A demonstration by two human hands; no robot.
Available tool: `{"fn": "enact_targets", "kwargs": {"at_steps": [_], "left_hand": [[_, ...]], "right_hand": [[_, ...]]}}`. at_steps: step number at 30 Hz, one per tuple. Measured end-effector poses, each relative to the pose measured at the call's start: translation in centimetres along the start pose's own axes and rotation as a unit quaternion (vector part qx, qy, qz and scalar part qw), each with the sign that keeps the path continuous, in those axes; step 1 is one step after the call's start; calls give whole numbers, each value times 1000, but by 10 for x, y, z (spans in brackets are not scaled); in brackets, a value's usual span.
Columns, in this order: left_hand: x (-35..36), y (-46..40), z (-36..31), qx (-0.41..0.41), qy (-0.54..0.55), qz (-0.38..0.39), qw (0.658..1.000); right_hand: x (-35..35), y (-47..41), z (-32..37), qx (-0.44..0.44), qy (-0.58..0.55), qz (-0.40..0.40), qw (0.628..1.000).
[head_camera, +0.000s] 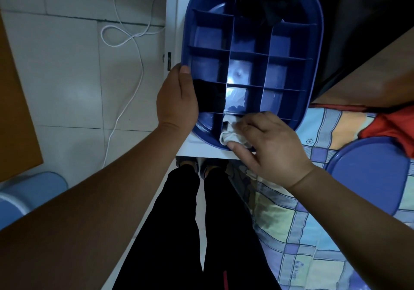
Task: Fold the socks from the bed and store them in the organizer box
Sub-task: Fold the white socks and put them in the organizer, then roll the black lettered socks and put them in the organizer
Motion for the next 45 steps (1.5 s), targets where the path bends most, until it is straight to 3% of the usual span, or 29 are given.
{"fn": "enact_targets", "kwargs": {"at_steps": [11,17,26,29,32,34,36,38,41,43,45], "left_hand": [[0,-1,1,9,-10,-10,1000],[0,0,0,9,-4,-7,1000],[-3,2,-5,2,-14,-1,1000],[-7,6,-7,-29,-7,57,998],[-21,19,-2,-73,-30,121,990],[-41,35,3,-103,-84,134,982],[-62,58,8,-122,-205,181,954],[-82,91,4,-116,-311,273,903],[-116,147,-16,-104,-390,365,839],[-133,171,-29,-112,-391,371,834],[-144,192,-46,-149,-334,369,854]], "right_hand": [[7,5,7,-10,24,-58,998],[41,13,5,90,144,105,980],[43,10,2,123,127,189,966],[26,10,9,125,77,186,972],[-7,15,25,111,-5,114,987],[-29,26,35,100,-59,59,992],[-46,44,40,117,-104,37,987],[-54,67,43,157,-155,82,972],[-54,116,49,211,-152,239,935],[-54,151,55,231,-148,316,908],[-58,178,60,255,-165,312,900]]}}
Point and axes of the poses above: each hand's wrist, its own y-axis away from the middle knuckle, its own x-axis out of the palm, z = x × y, the point moved 7 cm from there along -y, towards the middle knuckle, and after that the axes turned 11 degrees about -y, right-handed, at the moved point
